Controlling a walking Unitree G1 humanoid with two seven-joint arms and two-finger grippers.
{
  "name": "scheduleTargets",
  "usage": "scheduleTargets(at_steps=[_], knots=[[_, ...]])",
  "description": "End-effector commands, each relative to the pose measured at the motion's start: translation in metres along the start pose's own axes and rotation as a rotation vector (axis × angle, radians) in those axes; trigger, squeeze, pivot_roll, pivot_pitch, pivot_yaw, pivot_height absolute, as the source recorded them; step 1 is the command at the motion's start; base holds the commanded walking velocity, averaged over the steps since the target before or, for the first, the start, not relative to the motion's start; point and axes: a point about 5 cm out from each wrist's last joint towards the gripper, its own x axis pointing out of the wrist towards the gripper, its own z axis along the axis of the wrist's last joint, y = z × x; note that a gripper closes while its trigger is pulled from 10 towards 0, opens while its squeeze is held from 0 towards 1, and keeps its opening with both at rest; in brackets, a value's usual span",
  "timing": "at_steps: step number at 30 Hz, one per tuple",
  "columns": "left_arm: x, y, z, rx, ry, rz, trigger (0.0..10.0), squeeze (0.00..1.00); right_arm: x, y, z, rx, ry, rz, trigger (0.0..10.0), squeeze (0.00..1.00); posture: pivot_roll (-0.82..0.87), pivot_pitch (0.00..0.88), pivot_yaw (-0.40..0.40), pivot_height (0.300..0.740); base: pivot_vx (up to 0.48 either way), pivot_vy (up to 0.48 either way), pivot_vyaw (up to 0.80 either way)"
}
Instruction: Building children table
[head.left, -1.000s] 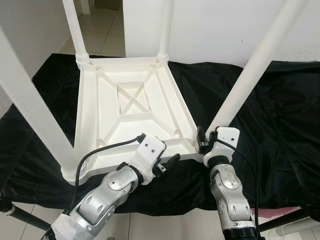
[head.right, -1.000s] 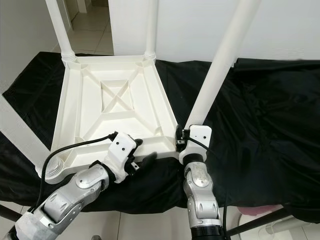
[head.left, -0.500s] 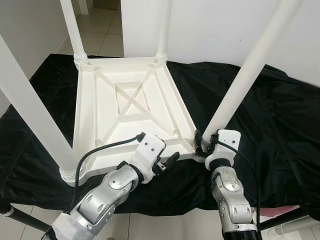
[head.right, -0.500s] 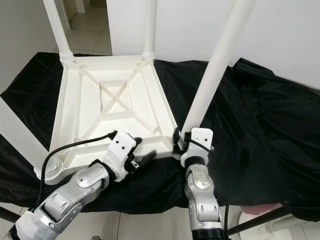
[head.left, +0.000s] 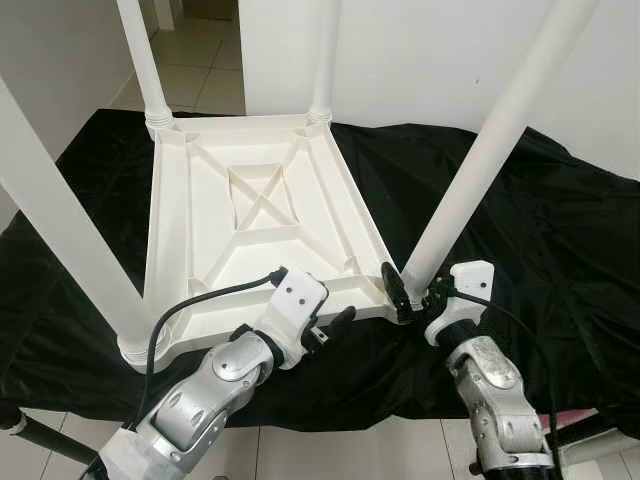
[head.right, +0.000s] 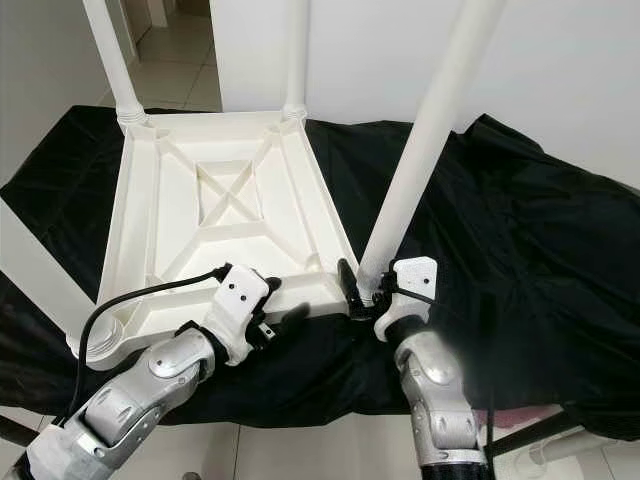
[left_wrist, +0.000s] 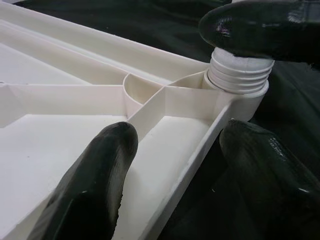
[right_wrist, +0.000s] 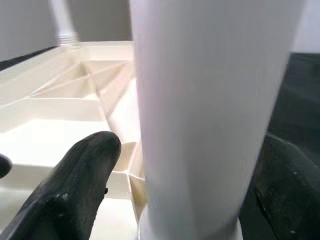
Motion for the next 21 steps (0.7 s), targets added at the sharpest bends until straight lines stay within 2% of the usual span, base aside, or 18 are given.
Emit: scheduleTargets(at_steps=[1,6,7,8,9,10,12,13,15,16,21], knots=[[-0.001,-0.009,0.003,0.013,-0.011,-0.185,10.0,0.0,0.002,-0.007,0.002,0.002,-0.009,0.051,10.0,0.0,-0.03,0.041,-0.067,0.74,0.0,0.0,0.0],[-0.001,-0.009,0.003,0.013,-0.012,-0.186,10.0,0.0,0.004,-0.01,0.004,-0.01,-0.011,0.067,10.0,0.0,-0.03,0.04,-0.066,0.74,0.0,0.0,0.0],[0.0,-0.009,0.004,0.014,-0.016,-0.186,10.0,0.0,0.009,-0.011,0.004,-0.043,0.003,0.14,10.0,0.0,-0.02,0.035,-0.064,0.74,0.0,0.0,0.0],[0.001,-0.009,0.004,0.016,-0.018,-0.185,10.0,0.0,0.011,-0.011,0.003,-0.054,0.016,0.172,5.8,0.0,-0.02,0.034,-0.066,0.74,0.0,0.0,0.0],[0.001,-0.009,0.004,0.016,-0.018,-0.185,10.0,0.0,0.011,-0.011,0.003,-0.054,0.016,0.172,5.8,0.0,-0.02,0.034,-0.066,0.74,0.0,0.0,0.0],[0.001,-0.009,0.005,0.017,-0.02,-0.184,10.0,0.0,0.013,-0.011,0.002,-0.058,0.032,0.205,3.3,0.0,-0.02,0.034,-0.068,0.74,0.0,0.0,0.0],[0.001,-0.009,0.005,0.017,-0.021,-0.184,10.0,0.0,0.013,-0.011,0.001,-0.056,0.036,0.217,3.3,0.0,-0.02,0.034,-0.068,0.74,0.0,0.0,0.0],[0.001,-0.009,0.005,0.016,-0.022,-0.182,10.0,0.0,0.012,-0.011,0.0,-0.054,0.042,0.228,1.8,0.0,-0.01,0.035,-0.072,0.74,0.0,0.0,0.0],[0.001,-0.009,0.005,0.016,-0.022,-0.181,10.0,0.0,0.011,-0.011,-0.001,-0.053,0.046,0.236,1.8,0.0,-0.01,0.035,-0.072,0.74,0.0,0.0,0.0],[0.0,-0.009,0.005,0.015,-0.022,-0.178,10.0,0.0,0.01,-0.012,-0.003,-0.052,0.053,0.247,0.0,0.0,-0.01,0.037,-0.073,0.74,0.0,0.0,0.0],[-0.001,-0.009,0.005,0.01,-0.02,-0.171,10.0,0.0,0.005,-0.013,-0.009,-0.042,0.074,0.275,0.0,0.0,-0.01,0.044,-0.074,0.74,0.0,0.0,0.0]])
